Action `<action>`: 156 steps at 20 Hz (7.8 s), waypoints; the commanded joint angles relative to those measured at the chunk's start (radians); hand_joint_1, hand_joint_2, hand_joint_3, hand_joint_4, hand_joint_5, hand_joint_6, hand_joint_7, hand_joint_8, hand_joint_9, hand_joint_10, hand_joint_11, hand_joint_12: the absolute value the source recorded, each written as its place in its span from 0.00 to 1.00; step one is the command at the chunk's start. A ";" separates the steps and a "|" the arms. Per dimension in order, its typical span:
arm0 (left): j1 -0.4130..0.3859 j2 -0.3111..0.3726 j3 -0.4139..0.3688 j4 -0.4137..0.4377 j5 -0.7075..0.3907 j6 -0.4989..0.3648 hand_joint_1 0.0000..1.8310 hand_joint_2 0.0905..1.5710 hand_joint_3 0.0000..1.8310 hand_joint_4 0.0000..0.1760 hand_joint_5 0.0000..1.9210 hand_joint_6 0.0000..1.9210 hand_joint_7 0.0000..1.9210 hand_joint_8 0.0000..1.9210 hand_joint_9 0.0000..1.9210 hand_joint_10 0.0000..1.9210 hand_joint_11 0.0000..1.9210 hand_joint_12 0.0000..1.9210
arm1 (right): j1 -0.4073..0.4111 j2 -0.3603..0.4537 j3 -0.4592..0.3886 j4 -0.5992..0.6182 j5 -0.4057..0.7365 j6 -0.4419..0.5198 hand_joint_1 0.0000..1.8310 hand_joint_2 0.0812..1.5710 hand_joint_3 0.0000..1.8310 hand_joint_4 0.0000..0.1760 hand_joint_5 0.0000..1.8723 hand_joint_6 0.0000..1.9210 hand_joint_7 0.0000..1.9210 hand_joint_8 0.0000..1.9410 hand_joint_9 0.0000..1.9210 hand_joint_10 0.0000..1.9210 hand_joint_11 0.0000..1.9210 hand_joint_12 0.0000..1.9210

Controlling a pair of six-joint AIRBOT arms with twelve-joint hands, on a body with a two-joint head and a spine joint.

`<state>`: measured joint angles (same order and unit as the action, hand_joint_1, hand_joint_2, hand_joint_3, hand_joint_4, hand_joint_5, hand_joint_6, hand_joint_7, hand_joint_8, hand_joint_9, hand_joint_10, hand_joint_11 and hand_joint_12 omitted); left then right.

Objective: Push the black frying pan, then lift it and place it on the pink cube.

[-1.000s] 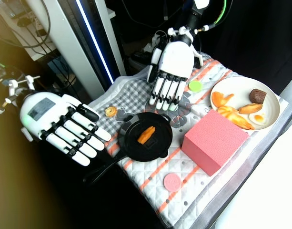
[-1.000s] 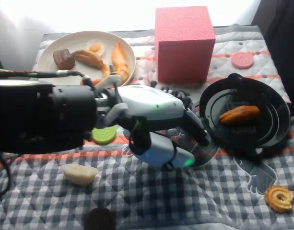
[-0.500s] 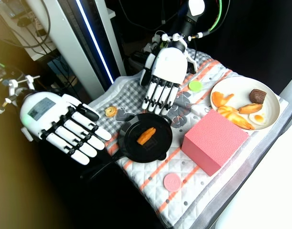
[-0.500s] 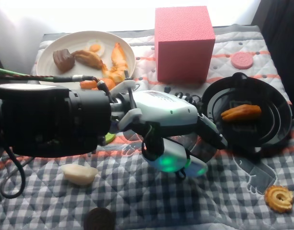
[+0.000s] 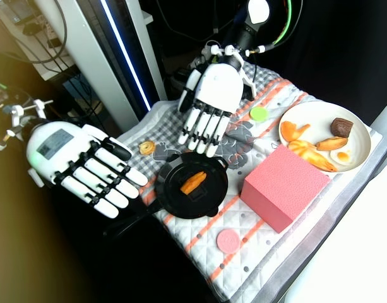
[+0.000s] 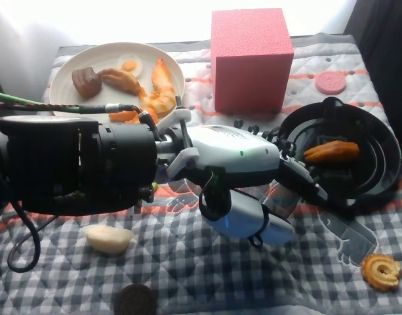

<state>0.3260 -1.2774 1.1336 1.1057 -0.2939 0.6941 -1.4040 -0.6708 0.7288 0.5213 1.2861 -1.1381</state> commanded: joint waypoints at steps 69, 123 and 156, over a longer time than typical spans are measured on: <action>0.306 0.386 -0.124 -0.801 -0.473 0.223 0.26 0.85 0.00 0.00 0.32 0.01 0.30 0.01 0.17 0.23 0.00 0.61 | 0.279 -0.161 0.154 0.106 0.058 -0.135 0.75 0.85 0.00 0.00 0.66 1.00 0.81 1.00 0.89 1.00 0.89 1.00; 0.335 0.352 -0.091 -0.825 -0.502 0.211 0.26 0.87 0.00 0.02 0.29 0.00 0.28 0.00 0.22 0.05 0.00 0.58 | 0.871 -0.534 0.714 0.076 -0.587 -0.111 0.82 0.79 0.00 1.00 0.69 1.00 0.77 1.00 0.84 1.00 0.86 1.00; 0.372 0.366 -0.094 -0.886 -0.544 0.208 0.29 0.85 0.00 0.00 0.34 0.01 0.33 0.00 0.28 0.06 0.00 0.70 | 0.801 -0.412 0.542 0.075 -0.583 -0.297 0.31 0.69 0.00 0.44 0.00 0.00 0.00 0.00 0.00 0.00 0.00 0.00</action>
<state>0.7033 -0.9195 1.0405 0.2459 -0.7174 0.9115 -0.6102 -1.0874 1.2686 0.6178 0.5861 -1.4319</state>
